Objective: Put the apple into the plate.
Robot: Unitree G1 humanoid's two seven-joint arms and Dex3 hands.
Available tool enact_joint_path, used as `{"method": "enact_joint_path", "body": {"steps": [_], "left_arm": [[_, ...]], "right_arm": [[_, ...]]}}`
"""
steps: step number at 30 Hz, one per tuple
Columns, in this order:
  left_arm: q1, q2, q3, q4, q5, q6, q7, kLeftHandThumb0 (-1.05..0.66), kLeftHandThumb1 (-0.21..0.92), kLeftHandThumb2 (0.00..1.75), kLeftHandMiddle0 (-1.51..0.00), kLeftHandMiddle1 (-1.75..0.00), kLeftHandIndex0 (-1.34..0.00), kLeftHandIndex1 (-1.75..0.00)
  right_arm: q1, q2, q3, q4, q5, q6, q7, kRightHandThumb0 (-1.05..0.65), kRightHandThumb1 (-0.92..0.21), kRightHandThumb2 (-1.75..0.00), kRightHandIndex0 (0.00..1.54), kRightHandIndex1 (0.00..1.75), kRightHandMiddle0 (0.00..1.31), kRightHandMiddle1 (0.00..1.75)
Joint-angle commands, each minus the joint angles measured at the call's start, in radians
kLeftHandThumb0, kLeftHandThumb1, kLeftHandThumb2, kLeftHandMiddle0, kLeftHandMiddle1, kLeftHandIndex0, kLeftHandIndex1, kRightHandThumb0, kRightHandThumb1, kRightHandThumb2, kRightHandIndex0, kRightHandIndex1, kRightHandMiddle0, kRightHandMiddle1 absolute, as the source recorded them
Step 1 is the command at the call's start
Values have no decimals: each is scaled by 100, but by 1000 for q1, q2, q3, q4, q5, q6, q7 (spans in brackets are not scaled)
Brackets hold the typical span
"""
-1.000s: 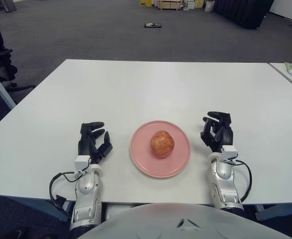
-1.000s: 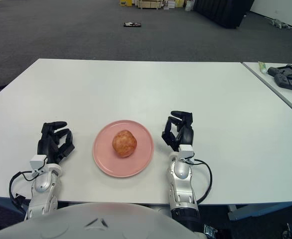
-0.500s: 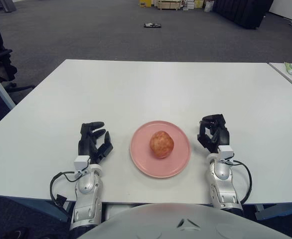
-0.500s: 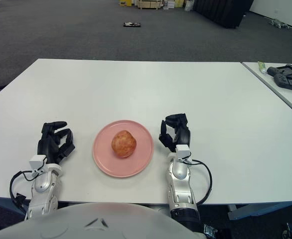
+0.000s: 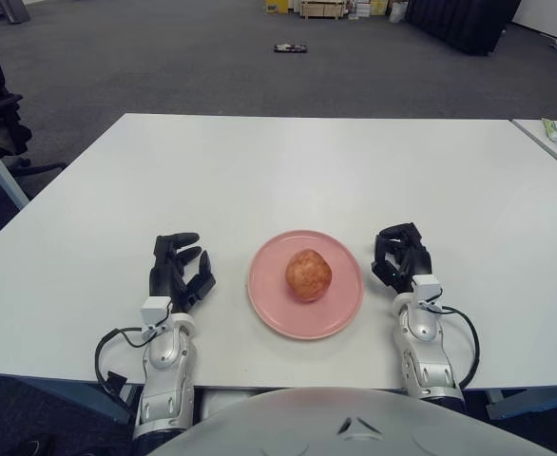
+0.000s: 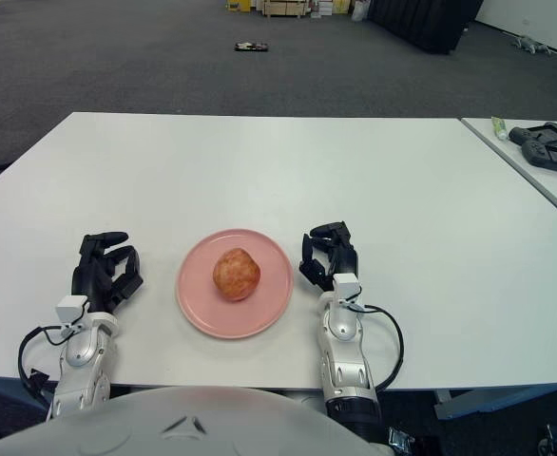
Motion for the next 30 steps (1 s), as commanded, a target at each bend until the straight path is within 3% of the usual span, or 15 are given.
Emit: {"method": "enact_joint_path", "body": {"steps": [1,30], "left_arm": [[-15,9,-5,-2,3,0,-11,0,72,74,-45,-149,-18,-175],[-7,27,-10,-30,9,51,-15,0,75,71,-45,-147,-17,-175]], "right_arm": [[3,-5,-1,-23,18,17,22,-38,-67,-88,58,133,34,175],[-4,-1,-23,-17,34,18,28,-38,-67,-88,55,133,34,175]]}}
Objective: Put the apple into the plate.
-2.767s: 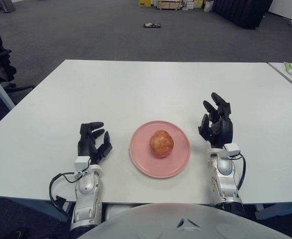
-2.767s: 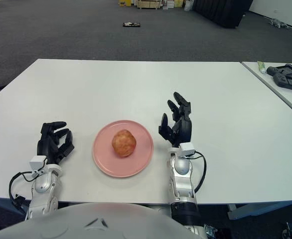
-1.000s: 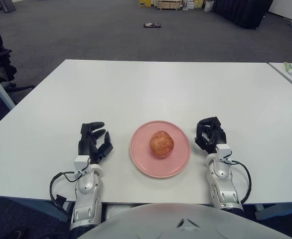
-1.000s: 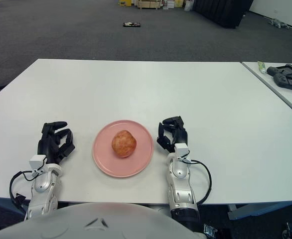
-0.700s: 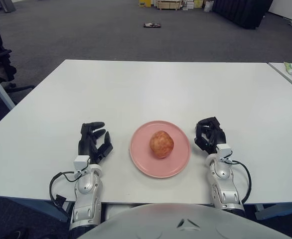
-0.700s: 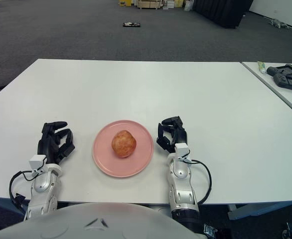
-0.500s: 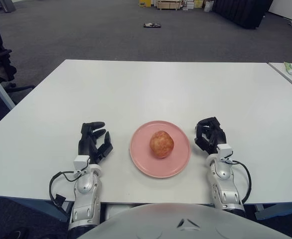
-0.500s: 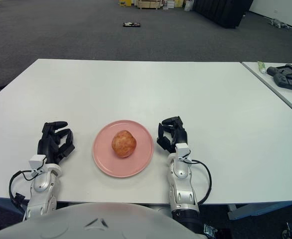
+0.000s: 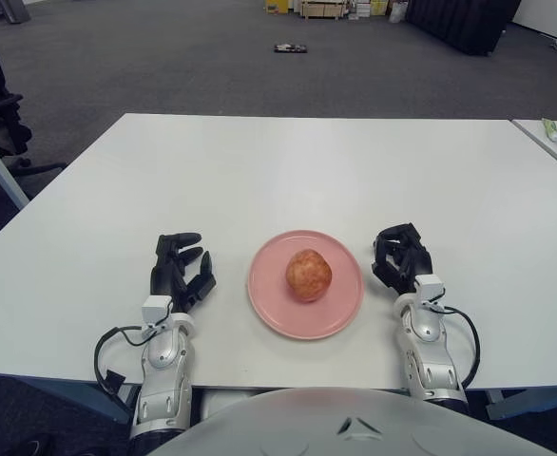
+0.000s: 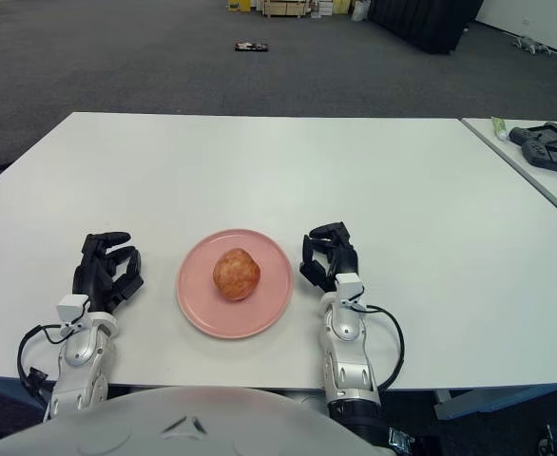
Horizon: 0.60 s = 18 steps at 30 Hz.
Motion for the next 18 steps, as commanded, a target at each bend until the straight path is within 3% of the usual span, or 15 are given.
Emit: {"method": "enact_joint_path", "body": {"steps": [1,18], "left_arm": [[-8,8,-3,-17,8,13,-4,0,75,71,-45,-147,-17,-175],[-6,24,-3,-12,15,7,-12,0,78,66,-45,-145,-17,-175]], "right_arm": [[-12,0,-12,3,6,-3,-6,-38,-67,-88,55,133,34,175],[-12,21,-31,-17,5,2,-46,-37,-74,-78,54,134,30,175]]}}
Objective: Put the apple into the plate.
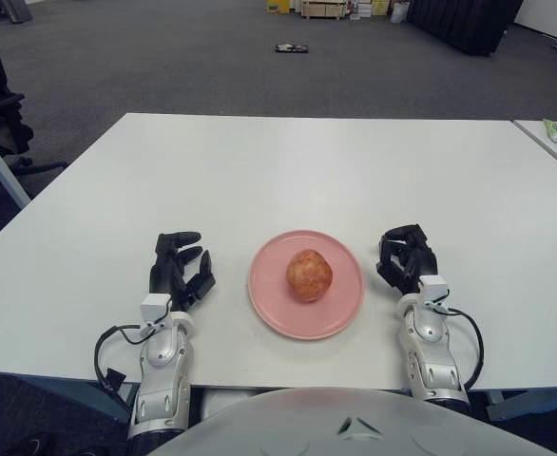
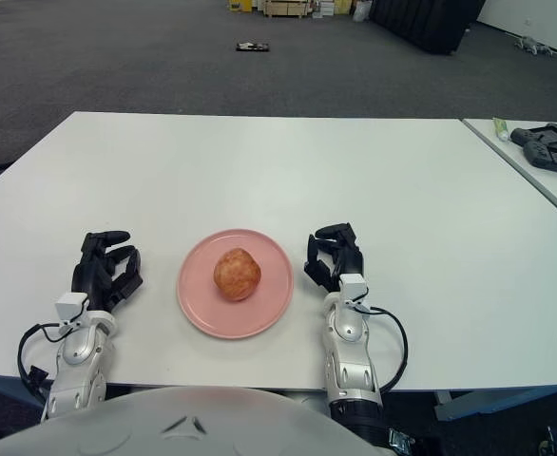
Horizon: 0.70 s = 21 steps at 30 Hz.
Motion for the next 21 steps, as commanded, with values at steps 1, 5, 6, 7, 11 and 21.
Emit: {"method": "enact_joint_path", "body": {"steps": [1,5,6,7,11,21], "left_arm": [[-8,13,-4,6,9,-8,-13,0,78,65,-45,-144,-17,-175],[-7,17,-4,9,10,-12,-17,0,80,62,-44,-144,-16,-175],[-7,18,-4,9,11,-12,-17,0,80,62,-43,-144,-15,-175],[-6,19,-4,9,11,-14,-18,0,81,61,-43,-144,-15,-175],[-5,21,-4,11,11,-16,-21,0,81,60,-43,-144,-15,-175],[-4,23,-4,7,14,-8,-22,0,82,59,-43,-143,-15,-175]], "right_arm": [[-12,9,-9,-17,6,3,-12,-37,-74,-78,54,134,30,175],[-10,9,-8,-20,4,4,-16,-37,-74,-78,55,134,30,175],[-10,8,-8,-21,3,5,-17,-37,-74,-78,55,134,30,175],[-10,8,-8,-22,1,7,-19,-37,-74,-78,55,134,30,175],[-9,9,-8,-23,0,11,-24,-37,-74,-78,55,134,30,175],[-8,6,-7,-27,-1,18,-27,-37,-75,-77,55,132,29,175]]}}
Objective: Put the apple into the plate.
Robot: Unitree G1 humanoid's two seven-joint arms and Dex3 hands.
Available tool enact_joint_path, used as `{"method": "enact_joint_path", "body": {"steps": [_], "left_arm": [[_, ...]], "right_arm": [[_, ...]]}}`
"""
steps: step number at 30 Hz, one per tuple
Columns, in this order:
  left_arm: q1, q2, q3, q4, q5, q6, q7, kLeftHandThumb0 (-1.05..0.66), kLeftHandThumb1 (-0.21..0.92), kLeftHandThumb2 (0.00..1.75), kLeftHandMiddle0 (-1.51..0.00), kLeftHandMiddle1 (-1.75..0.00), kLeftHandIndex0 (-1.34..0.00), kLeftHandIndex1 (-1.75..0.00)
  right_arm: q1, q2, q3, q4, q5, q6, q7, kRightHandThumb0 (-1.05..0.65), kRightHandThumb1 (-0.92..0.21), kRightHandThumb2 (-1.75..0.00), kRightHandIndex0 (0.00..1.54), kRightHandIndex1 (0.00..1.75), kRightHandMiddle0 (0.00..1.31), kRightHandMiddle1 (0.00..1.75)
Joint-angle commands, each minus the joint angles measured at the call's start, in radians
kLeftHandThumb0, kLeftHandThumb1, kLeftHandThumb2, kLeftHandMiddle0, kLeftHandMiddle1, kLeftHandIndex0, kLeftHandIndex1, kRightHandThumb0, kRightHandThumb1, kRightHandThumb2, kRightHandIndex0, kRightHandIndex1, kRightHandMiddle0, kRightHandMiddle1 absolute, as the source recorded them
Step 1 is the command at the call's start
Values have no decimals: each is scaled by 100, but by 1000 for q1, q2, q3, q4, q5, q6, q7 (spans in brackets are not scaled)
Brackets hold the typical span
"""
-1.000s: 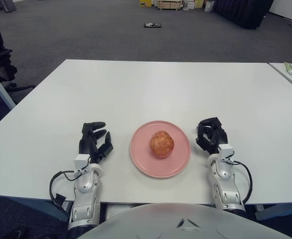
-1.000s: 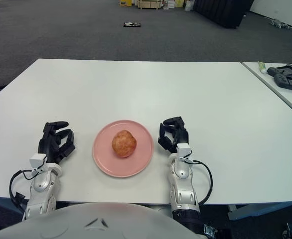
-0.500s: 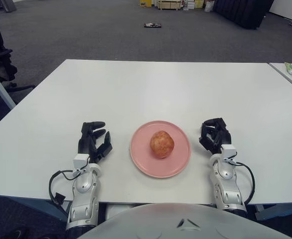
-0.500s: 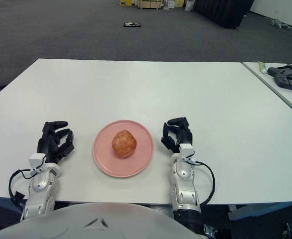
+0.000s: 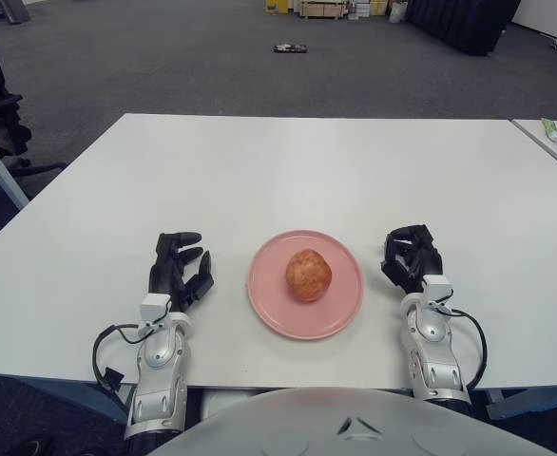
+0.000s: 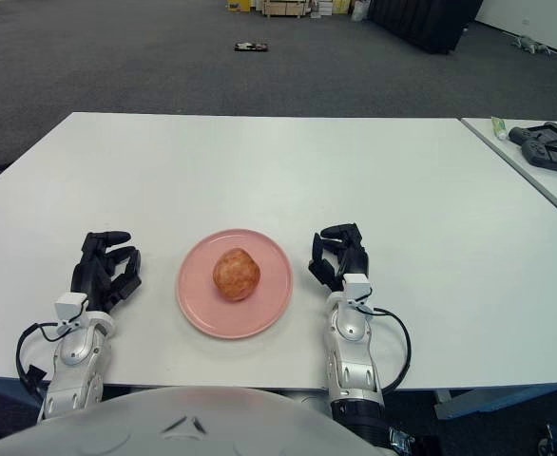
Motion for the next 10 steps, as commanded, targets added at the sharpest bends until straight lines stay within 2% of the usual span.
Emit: {"method": "enact_joint_path", "body": {"steps": [1,10], "left_arm": [[-5,7,-3,2,7,-5,-8,0,82,59,-43,-143,-15,-175],[-5,1,-3,-3,-6,-1,-16,0,78,64,-45,-143,-17,-175]], "right_arm": [[-8,7,-4,-17,0,9,-7,-37,-75,-76,54,132,29,175],[-6,6,-1,-17,-10,1,-19,-37,-75,-76,54,133,29,175]]}}
